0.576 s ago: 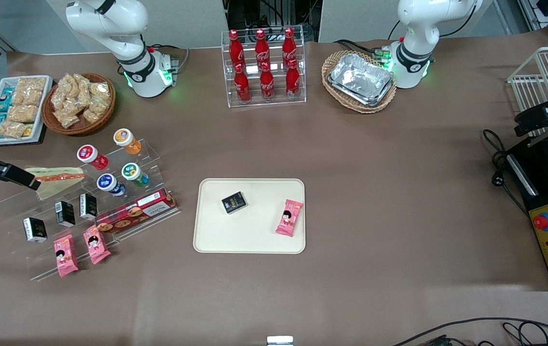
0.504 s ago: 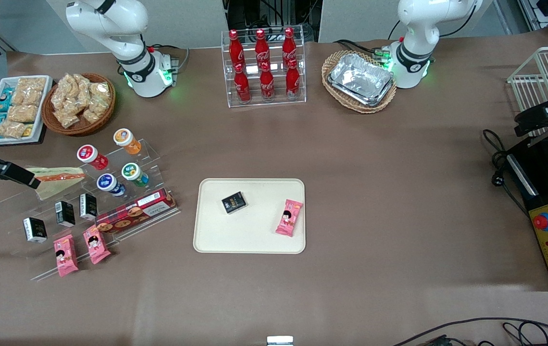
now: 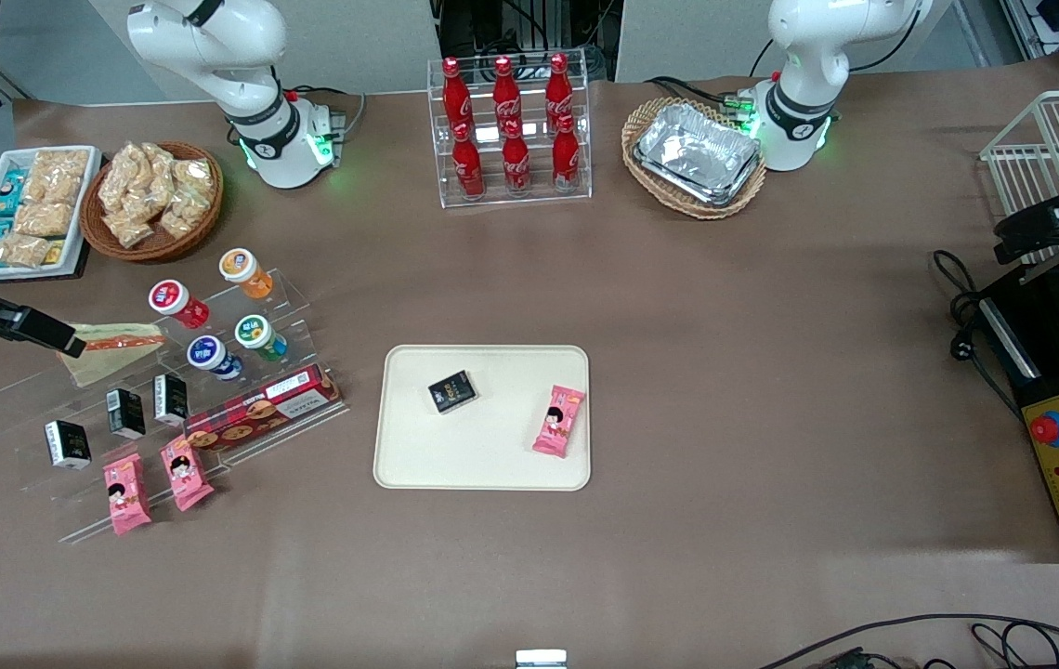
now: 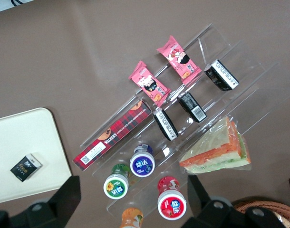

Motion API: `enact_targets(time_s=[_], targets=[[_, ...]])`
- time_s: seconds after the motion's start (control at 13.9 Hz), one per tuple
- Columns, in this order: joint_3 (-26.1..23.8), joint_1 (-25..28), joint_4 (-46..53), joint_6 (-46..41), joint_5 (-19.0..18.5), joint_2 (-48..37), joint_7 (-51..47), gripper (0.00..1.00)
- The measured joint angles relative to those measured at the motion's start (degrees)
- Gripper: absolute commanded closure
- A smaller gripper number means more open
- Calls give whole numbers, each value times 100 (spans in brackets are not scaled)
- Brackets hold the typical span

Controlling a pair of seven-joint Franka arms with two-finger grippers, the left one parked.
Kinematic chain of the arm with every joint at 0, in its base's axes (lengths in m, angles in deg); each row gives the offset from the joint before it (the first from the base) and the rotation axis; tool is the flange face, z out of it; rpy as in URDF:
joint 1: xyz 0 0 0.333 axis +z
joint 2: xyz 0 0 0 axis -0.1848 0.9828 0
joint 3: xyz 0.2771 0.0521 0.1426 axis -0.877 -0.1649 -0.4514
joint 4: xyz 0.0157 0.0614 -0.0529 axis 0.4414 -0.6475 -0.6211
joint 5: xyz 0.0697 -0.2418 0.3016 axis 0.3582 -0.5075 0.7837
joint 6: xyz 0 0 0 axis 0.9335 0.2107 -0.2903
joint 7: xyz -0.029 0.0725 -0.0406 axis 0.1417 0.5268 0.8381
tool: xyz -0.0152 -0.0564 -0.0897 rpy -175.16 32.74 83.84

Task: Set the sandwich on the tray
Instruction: 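Move the right gripper down over the wrapped orange sandwich on the rack, then close the right gripper on the wrapped sandwich and lift it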

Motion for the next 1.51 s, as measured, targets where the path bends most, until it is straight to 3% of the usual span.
enact_targets(time_s=[0.22,0.72,1.15,1.51], targets=[[31,-28,0,-3,-176,-8,-240,0],[618,-119,-6,-36,-344,-69,-3085,0],[849,-733,-146,-120,-308,93,-4054,0],[798,-726,-1143,856,-225,176,-4715,0]])
